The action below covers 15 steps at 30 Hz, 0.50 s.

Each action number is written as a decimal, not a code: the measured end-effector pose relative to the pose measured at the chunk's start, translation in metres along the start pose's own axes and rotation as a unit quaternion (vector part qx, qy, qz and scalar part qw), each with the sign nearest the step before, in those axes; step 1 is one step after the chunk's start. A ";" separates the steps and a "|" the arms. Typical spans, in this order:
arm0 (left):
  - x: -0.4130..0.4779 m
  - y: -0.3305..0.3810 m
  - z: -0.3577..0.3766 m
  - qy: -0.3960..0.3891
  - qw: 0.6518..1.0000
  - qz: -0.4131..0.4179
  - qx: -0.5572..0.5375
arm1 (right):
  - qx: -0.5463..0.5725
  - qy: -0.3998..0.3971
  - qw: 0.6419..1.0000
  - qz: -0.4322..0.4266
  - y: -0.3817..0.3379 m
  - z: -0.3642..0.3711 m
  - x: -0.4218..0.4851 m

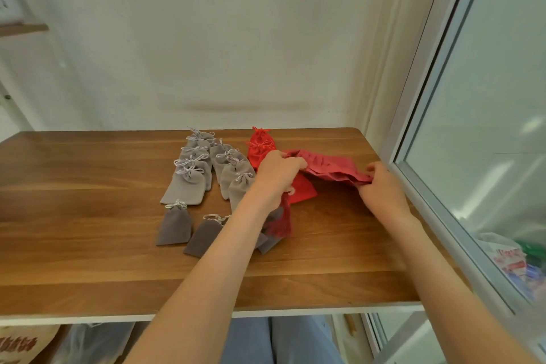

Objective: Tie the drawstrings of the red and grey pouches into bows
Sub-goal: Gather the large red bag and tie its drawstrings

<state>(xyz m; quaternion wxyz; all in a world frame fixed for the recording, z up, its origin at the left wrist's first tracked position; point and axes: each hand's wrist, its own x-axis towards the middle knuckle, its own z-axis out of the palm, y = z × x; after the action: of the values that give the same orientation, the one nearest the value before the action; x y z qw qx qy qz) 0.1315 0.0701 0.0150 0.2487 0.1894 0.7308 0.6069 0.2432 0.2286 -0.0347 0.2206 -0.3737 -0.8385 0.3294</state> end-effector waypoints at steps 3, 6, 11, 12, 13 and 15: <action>-0.005 0.001 -0.016 -0.076 0.994 -0.074 0.030 | 0.090 -0.003 0.996 -0.021 -0.009 -0.002 -0.004; -0.010 0.000 -0.025 -0.092 0.991 -0.097 0.017 | 0.175 -0.067 0.981 -0.054 -0.020 -0.005 -0.010; -0.008 -0.006 -0.029 0.043 0.993 -0.062 -0.092 | 0.312 -0.149 0.934 -0.090 -0.023 -0.003 -0.023; -0.008 -0.006 -0.030 0.054 0.991 -0.062 -0.104 | 0.332 -0.133 0.930 -0.089 -0.022 -0.003 -0.024; -0.008 -0.007 -0.030 0.061 0.990 -0.063 -0.114 | 0.334 -0.111 0.932 -0.085 -0.022 -0.003 -0.025; -0.008 -0.007 -0.032 0.069 0.988 -0.061 -0.127 | 0.313 -0.068 0.944 -0.080 -0.021 -0.005 -0.025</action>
<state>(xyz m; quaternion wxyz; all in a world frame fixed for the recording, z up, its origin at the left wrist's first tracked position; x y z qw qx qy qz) 0.1193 0.0381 0.0136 0.2562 0.0690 0.6735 0.6899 0.2519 0.2005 -0.0192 0.2950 -0.1945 -0.7328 0.5815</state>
